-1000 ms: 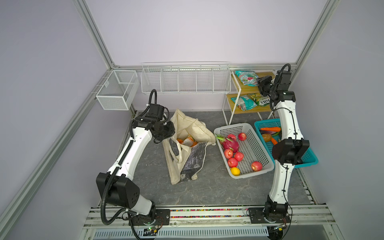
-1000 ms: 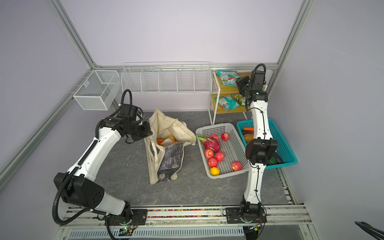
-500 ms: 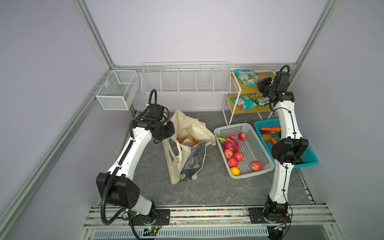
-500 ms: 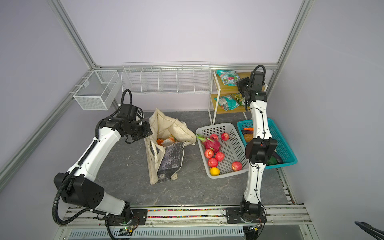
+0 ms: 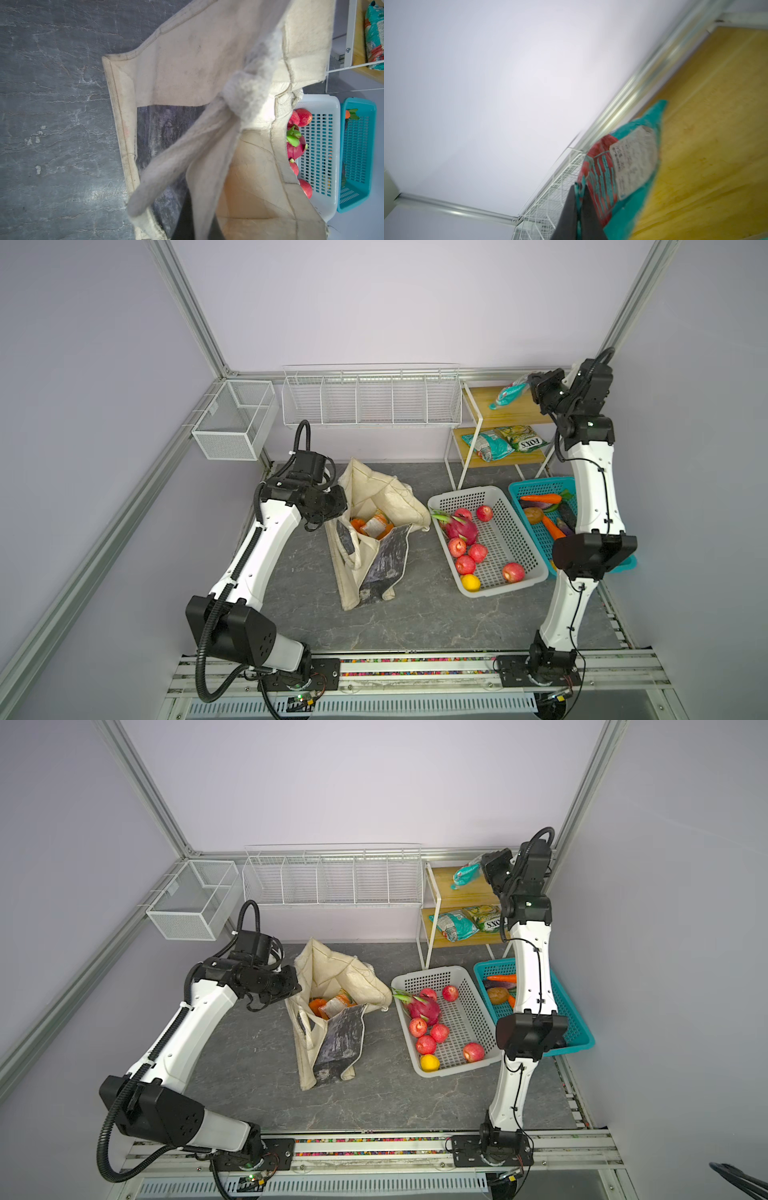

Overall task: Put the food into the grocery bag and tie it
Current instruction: 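Grasp the teal snack bag with the right gripper and lift it, then carry the teal snack bag over the tote bag with the right gripper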

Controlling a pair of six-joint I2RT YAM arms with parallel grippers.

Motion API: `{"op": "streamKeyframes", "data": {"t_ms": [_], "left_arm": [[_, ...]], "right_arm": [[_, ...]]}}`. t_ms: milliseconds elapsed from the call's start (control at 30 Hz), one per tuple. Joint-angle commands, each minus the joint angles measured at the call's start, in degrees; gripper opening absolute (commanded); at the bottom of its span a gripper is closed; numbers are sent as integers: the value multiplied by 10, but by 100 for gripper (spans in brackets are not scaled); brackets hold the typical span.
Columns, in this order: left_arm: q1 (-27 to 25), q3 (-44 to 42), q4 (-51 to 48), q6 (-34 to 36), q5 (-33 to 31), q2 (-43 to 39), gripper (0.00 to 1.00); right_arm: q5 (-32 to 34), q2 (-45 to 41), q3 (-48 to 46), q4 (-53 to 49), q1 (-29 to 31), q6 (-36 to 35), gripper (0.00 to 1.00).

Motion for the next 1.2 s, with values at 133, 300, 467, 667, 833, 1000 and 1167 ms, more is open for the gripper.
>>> {"op": "streamKeyframes", "data": {"t_ms": [133, 300, 467, 667, 833, 1000, 1167], "left_arm": [[4, -25, 3, -10, -3, -16, 0], [4, -24, -3, -16, 1, -15, 0], [4, -28, -13, -16, 1, -19, 0], [2, -38, -14, -13, 6, -22, 0], [2, -42, -18, -5, 9, -24, 0], [2, -37, -17, -3, 11, -21, 0], [2, -25, -18, -1, 10, -15, 0]], "right_arm": [[-68, -123, -87, 98, 19, -70, 7], [-88, -170, -134, 84, 41, -109, 7], [-111, -204, -163, 61, 78, -131, 7], [-107, -246, -233, 40, 165, -176, 7], [-88, -272, -300, 40, 240, -194, 7], [-85, -268, -338, 45, 306, -187, 7], [-95, -250, -357, 42, 355, -180, 7]]}}
